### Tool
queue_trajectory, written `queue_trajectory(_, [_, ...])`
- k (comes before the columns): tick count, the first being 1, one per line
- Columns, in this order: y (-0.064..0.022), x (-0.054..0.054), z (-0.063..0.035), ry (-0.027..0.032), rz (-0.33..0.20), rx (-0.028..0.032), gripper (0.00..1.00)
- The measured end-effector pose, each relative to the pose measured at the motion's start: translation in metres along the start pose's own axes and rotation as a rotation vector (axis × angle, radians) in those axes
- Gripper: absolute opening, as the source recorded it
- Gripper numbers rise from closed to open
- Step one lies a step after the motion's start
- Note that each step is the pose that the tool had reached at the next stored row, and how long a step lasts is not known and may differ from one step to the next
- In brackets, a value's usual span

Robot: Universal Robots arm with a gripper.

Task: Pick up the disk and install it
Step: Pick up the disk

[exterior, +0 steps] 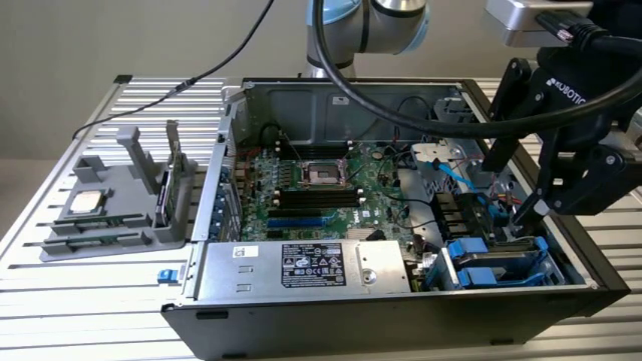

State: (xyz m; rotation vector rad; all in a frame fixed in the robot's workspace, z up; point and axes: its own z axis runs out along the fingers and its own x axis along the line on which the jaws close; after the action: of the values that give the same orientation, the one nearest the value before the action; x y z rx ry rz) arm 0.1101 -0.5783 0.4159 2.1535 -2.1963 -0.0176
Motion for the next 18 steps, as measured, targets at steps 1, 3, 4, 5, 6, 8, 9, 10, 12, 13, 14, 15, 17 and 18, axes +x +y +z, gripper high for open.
queue_trajectory(1, [0.0,0.0,0.0,0.0,0.0,-0.0012,0.82])
queue_trajectory(3, [0.0,0.0,0.0,0.0,0.0,-0.0017,0.82])
queue_trajectory(4, [0.0,0.0,0.0,-0.0001,0.0,-0.0018,0.82])
queue_trajectory(5, [-0.0001,0.0,0.0,0.0,0.0,-0.0018,0.82])
queue_trajectory(6, [-0.0002,0.0,0.0,0.0002,0.0,-0.0018,0.82])
queue_trajectory(8, [-0.0004,0.0,0.0,0.0,0.0,-0.0019,0.82])
queue_trajectory(9, [-0.0005,0.0,0.0,0.0,0.0,-0.0018,0.8])
queue_trajectory(10, [-0.0007,0.0,0.0,0.0001,0.0,-0.0018,0.73])
queue_trajectory(12, [-0.0013,0.0,0.0,0.0001,0.0,-0.0018,0.67])
queue_trajectory(13, [-0.0017,0.0,0.0001,0.0,0.0,-0.0018,0.61])
queue_trajectory(14, [-0.0022,0.0,0.0001,-0.0001,0.0,-0.0018,0.61])
queue_trajectory(15, [-0.0029,-0.0001,0.0002,-0.0001,0.0,-0.0019,0.55])
queue_trajectory(17, [-0.0047,-0.0001,0.0005,0.0,0.0,-0.0019,0.43])
queue_trajectory(18, [-0.0058,-0.0001,0.0008,-0.0001,0.0,-0.002,0.43])
